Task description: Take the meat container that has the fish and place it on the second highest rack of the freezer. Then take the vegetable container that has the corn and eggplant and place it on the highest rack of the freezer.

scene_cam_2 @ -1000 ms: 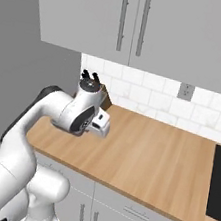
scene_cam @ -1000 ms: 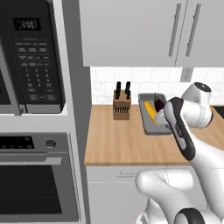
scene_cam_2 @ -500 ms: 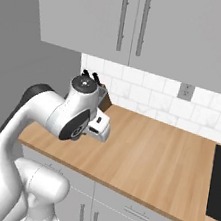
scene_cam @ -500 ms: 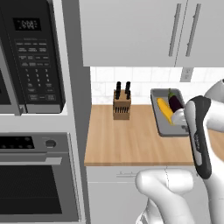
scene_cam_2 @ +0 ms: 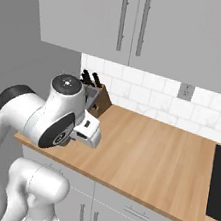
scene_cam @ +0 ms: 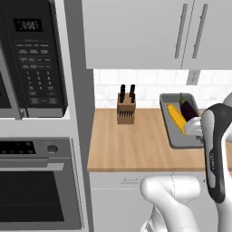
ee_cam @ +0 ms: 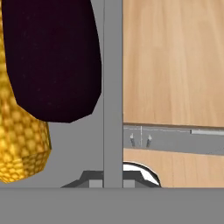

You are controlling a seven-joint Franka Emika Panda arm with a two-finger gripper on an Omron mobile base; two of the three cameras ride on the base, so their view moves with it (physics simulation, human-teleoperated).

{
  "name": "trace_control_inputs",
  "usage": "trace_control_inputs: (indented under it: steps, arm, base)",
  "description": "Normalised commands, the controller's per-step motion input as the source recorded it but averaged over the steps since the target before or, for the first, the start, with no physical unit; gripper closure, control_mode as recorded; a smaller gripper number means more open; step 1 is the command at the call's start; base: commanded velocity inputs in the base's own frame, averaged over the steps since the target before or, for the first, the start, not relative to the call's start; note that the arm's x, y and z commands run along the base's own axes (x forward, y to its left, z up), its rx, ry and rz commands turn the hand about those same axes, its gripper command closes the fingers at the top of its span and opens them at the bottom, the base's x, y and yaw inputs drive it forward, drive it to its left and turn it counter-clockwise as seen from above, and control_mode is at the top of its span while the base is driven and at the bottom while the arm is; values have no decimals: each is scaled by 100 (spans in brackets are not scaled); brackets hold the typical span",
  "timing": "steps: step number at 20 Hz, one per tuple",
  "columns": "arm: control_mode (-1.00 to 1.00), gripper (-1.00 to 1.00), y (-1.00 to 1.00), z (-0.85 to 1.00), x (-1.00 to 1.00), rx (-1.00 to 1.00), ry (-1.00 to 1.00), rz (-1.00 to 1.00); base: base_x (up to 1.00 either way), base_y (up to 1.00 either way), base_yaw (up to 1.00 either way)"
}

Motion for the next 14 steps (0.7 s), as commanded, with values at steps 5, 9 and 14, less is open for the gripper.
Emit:
trace_control_inputs:
  steps: [5,9,14]
  arm:
    - [-100,100,26,41,-2,-14,14,0]
    - [-100,100,3,11,7,-4,20,0]
    - [-100,100,-1,0,4,6,9,0]
  base:
    - [0,0,0]
    - [0,0,0]
    - [0,0,0]
